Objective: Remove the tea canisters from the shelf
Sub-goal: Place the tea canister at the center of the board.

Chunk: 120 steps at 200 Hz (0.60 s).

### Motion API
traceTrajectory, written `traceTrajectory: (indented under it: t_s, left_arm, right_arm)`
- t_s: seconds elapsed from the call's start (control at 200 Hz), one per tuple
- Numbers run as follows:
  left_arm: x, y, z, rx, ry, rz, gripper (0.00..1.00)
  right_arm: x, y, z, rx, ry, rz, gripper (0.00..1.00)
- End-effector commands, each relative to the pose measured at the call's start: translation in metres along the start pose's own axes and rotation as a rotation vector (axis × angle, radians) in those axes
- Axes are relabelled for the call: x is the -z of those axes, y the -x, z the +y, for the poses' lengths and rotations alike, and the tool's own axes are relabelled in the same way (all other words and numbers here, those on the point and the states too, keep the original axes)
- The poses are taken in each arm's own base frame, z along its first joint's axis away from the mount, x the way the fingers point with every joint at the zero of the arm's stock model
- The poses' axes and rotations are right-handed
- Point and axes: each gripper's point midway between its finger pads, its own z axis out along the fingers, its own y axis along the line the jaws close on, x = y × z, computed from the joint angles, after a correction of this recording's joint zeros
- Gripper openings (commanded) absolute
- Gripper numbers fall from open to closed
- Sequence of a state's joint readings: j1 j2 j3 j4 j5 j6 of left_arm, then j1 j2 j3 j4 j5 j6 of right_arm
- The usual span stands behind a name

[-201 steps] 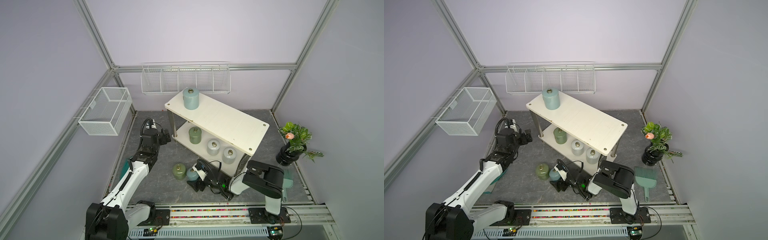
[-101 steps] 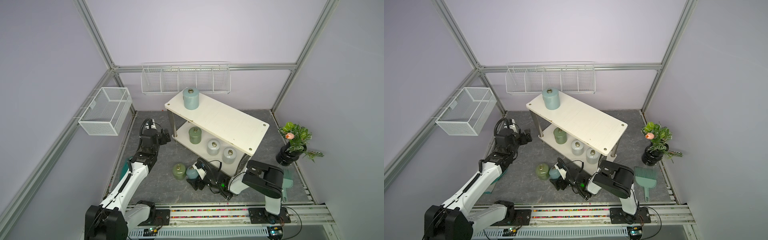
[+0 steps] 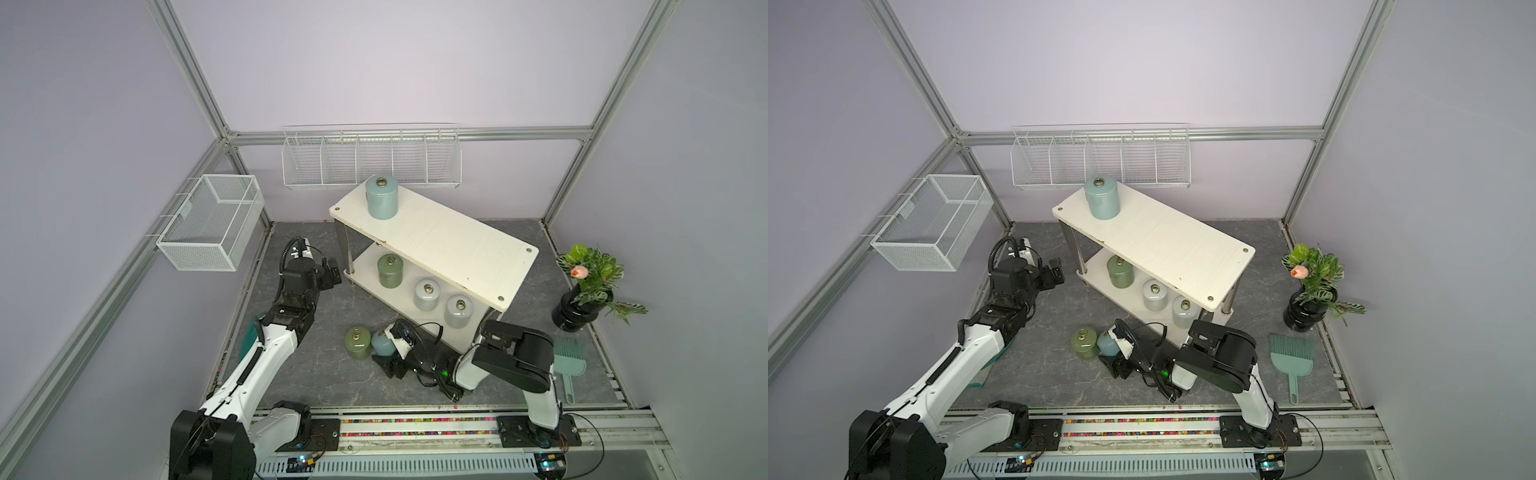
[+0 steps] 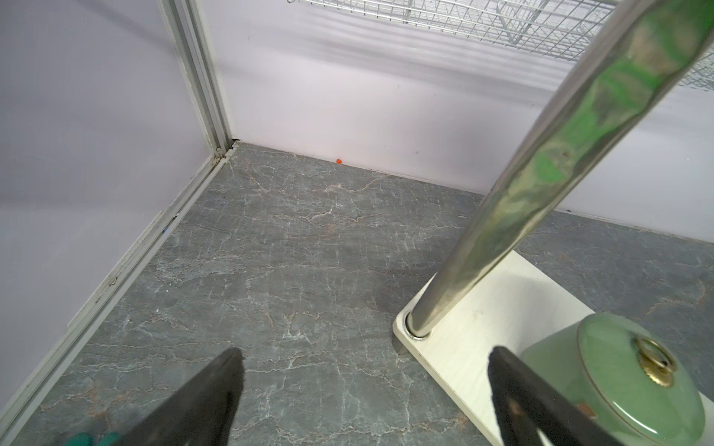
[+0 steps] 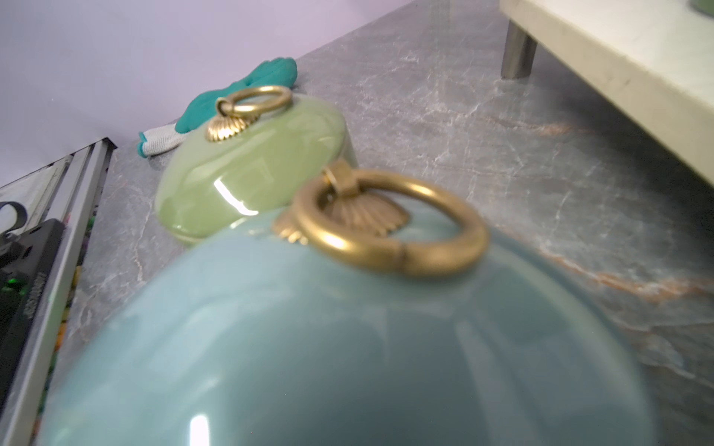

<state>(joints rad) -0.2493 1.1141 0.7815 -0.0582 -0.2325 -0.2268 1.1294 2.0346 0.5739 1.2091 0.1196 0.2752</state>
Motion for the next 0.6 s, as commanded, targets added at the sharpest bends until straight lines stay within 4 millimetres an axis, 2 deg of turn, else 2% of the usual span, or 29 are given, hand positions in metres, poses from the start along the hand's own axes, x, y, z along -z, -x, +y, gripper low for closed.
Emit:
traceTrajectory:
  t_s: [0.0,0.45,0.595]
  left_arm:
    - [0.005,0.013,-0.001,-0.007,0.006,-0.026,1.0]
    - [0.008,0.017,-0.003,-0.002,-0.008,-0.055,1.0]
    - [0.011,0.018,-0.002,0.001,-0.004,-0.068,1.0]
  right_arm:
    - [-0.001,-0.027,-0.014,0.005,-0.058,0.047,0.75]
    - [0.0,-0.046,-0.028,0.022,-0.118,0.104,0.84]
    - [0.001,-0.055,-0.03,0.021,-0.117,0.128,0.93]
